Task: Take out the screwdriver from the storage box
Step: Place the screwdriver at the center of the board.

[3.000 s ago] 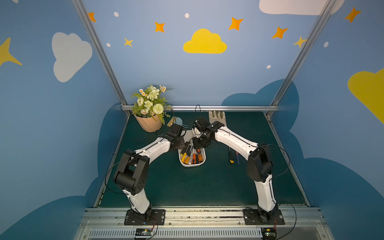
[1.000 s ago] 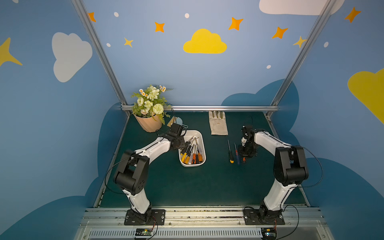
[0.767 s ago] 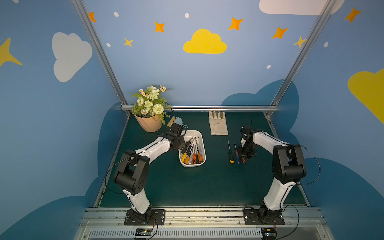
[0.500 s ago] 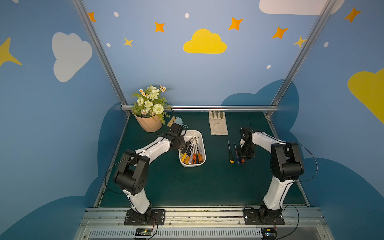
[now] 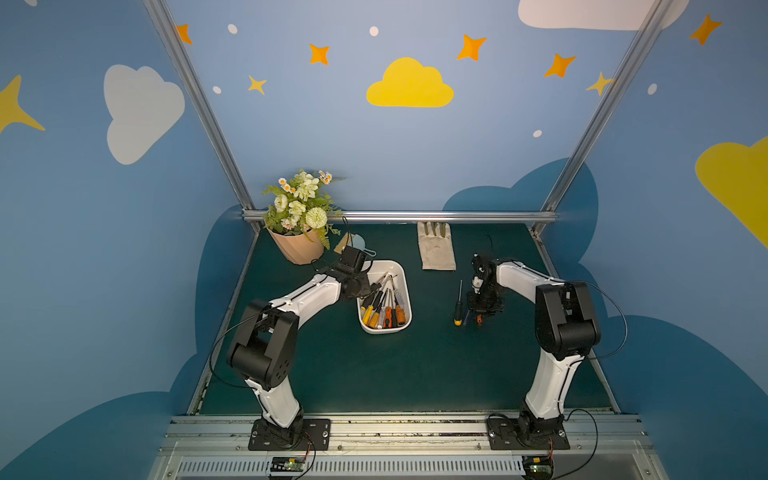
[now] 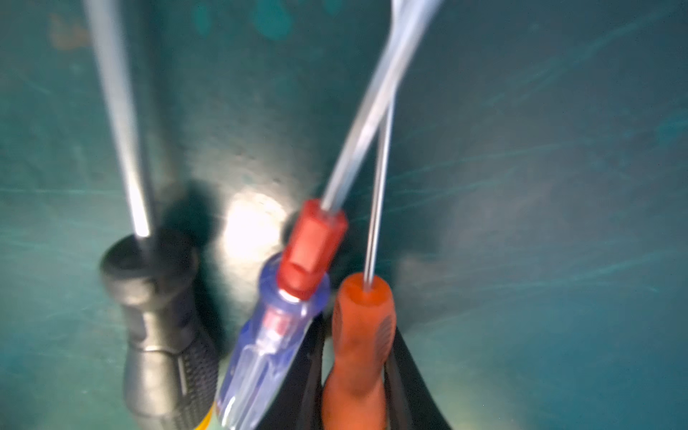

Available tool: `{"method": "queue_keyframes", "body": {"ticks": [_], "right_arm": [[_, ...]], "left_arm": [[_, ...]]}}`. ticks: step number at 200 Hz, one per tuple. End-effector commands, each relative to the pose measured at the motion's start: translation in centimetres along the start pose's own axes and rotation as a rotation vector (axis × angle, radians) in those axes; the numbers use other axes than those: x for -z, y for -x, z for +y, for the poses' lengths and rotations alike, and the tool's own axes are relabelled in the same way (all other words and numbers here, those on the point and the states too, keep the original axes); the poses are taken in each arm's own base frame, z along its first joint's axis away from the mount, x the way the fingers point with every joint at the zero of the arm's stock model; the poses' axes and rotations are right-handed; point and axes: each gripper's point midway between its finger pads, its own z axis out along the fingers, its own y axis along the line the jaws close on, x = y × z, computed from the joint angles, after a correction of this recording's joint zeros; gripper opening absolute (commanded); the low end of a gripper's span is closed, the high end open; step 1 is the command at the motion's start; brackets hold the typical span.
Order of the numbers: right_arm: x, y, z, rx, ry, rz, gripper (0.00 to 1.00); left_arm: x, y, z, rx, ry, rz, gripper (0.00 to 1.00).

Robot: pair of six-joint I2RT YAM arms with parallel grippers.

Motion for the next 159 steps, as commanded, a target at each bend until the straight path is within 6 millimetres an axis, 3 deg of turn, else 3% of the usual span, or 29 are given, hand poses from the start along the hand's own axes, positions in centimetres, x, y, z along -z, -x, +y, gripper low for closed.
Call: {"method": "queue_keyframes", "body": {"ticks": [1,119,159], "right_arm": [[-0.16,0.01,0.40,0.014,0.003,0.016,0.00],[0.13,0.00,-0.40,-0.049,-0.019,0.023,0.00],[0.06,0.00,-0.43,-0.071,-0.013,0.026,0.13]], "left_arm": [[0.75,2.05,-1.91,0.011,-0.065,-0.047,0.02],[0.83,2.06,-1.98,0.012,-0.069,-0.047,0.02],[0.96,2.15,-1.99,0.011,-0.070,-0.051,0.02]]}}
